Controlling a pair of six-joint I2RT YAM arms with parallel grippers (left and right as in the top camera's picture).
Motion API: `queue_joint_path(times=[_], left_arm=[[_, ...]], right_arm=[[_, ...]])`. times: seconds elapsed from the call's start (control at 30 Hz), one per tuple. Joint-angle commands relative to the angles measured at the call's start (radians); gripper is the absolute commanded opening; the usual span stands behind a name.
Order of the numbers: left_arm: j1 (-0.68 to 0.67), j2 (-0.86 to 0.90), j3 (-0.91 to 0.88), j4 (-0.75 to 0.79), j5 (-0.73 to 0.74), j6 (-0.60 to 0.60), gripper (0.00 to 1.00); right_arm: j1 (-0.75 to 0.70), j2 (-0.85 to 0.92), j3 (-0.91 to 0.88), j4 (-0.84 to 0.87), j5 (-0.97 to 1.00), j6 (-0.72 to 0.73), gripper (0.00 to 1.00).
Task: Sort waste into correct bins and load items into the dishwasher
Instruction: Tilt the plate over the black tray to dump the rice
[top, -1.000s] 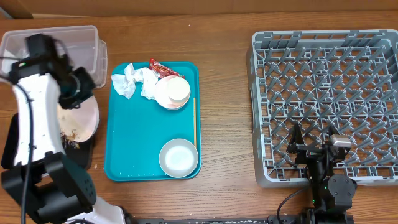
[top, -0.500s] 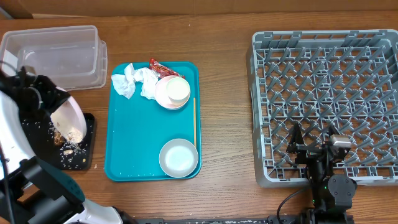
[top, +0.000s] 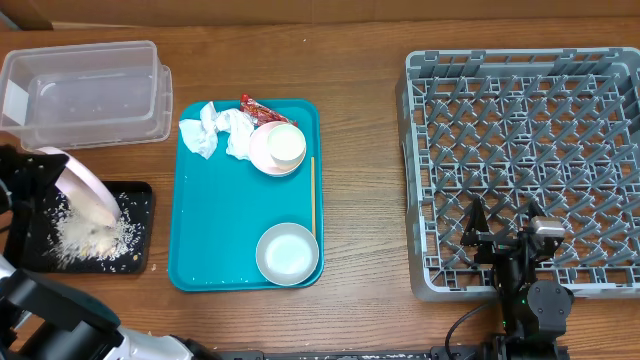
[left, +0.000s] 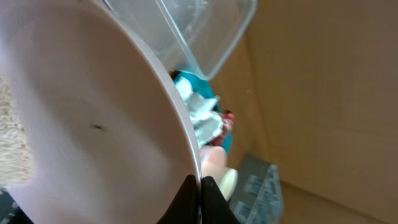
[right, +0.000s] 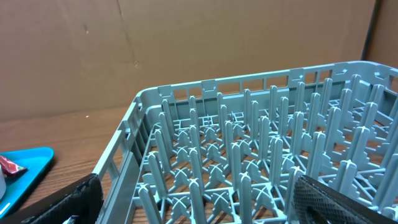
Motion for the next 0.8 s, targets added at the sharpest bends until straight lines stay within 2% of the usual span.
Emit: queue_joint_path(times=[0.0,0.03,0.07,0.17,0.23,0.33,0.4,0.47,0.5,0.57,0.63,0.7,0.77], left_arm=[[0.032,-0.019,-0.006,0.01,0.132,0.053,0.04],[0.041,-0.019,-0.012,0.0,0.156,0.053,0.04],[0.053,-0.019,-0.021,0.002,0.239,0.092,0.04],[0.066,-0.019,-0.035,0.023,0.275,0.068,0.04],[0.071,-0.019,-0.043,0.006,0.339,0.128,0.04],[0.075,-0.019,-0.058,-0.021,0.34,0.168,0.04],[0.079,-0.018,-0.069,0.031,0.295,0.197,0.04],[0.092,-0.018,-0.083,0.031,0.208,0.097,0.04],[0.1,-0.018,-0.094,0.016,0.244,0.085,0.04],[0.116,-0.018,-0.116,0.057,0.357,0.169,0.04],[0.129,-0.018,-0.137,0.042,0.372,0.141,0.04],[0.139,-0.018,-0.15,0.009,0.426,0.209,0.04],[0.143,-0.018,-0.154,-0.013,0.421,0.219,0.04]], right_arm=[[-0.002,-0.009,-0.01,0.005,-0.002,-0.003,1.0],[-0.002,-0.009,-0.01,0.006,-0.002,-0.003,1.0],[-0.002,-0.009,-0.01,0.005,-0.002,-0.003,1.0],[-0.002,-0.009,-0.01,0.006,-0.002,-0.003,1.0],[-0.002,-0.009,-0.01,0.005,-0.002,-0.003,1.0],[-0.002,-0.009,-0.01,0.006,-0.002,-0.003,1.0],[-0.002,-0.009,-0.01,0.006,-0.002,-0.003,1.0],[-0.002,-0.009,-0.01,0.006,-0.002,-0.003,1.0],[-0.002,-0.009,-0.01,0.006,-0.002,-0.003,1.0],[-0.002,-0.009,-0.01,0.005,-0.002,-0.003,1.0],[-0.002,-0.009,-0.01,0.005,-0.002,-0.003,1.0],[-0.002,-0.009,-0.01,0.006,-0.002,-0.003,1.0],[-0.002,-0.009,-0.01,0.005,-0.002,-0.003,1.0]])
